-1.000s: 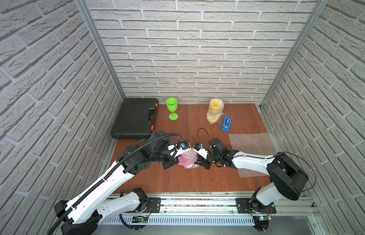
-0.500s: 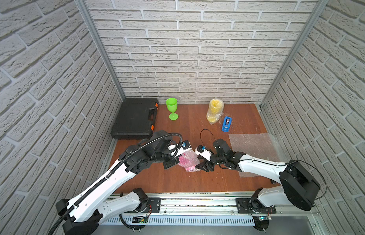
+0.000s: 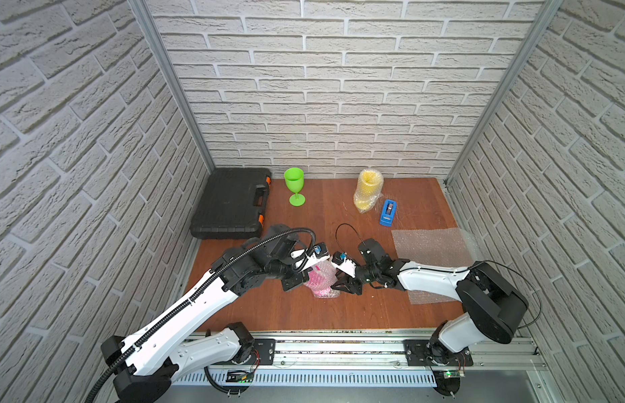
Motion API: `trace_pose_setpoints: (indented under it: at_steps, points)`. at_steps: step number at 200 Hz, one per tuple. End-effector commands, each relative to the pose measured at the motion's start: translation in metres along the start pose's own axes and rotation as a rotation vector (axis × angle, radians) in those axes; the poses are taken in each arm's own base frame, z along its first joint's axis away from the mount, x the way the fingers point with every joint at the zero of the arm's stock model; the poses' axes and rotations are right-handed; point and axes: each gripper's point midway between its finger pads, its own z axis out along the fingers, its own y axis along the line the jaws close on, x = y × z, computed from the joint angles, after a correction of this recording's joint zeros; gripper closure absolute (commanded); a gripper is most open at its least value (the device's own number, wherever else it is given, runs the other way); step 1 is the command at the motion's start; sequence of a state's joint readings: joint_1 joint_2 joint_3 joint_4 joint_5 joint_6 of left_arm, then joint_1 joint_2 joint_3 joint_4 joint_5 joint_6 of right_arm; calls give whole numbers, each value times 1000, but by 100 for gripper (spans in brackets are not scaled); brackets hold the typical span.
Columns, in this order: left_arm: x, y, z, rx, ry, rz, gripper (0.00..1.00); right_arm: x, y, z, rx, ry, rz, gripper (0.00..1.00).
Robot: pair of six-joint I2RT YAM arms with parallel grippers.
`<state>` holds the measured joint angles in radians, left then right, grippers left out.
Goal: Wrap wine glasses in bubble wrap
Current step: Wrap the wine glass in bubble wrap.
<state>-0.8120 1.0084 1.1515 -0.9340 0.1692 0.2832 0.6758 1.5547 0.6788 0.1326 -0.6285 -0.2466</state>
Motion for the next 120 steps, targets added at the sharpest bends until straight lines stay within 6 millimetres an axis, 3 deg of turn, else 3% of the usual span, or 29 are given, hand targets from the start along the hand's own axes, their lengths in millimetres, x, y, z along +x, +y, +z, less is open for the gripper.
trace_pose_setpoints:
  at_steps: [1,15,66,120]
  points:
    - [-4,2,5,11,-18,-16,100,-16,-2,0,5,-82,-61,88]
    - [0,2,9,21,7,-28,100,-14,-1,1,7,-102,-68,97]
    - [31,3,41,102,167,-116,100,-16,1,4,-6,-212,-100,97]
    - [60,-5,90,212,312,-175,100,-12,-6,7,1,-312,-31,97]
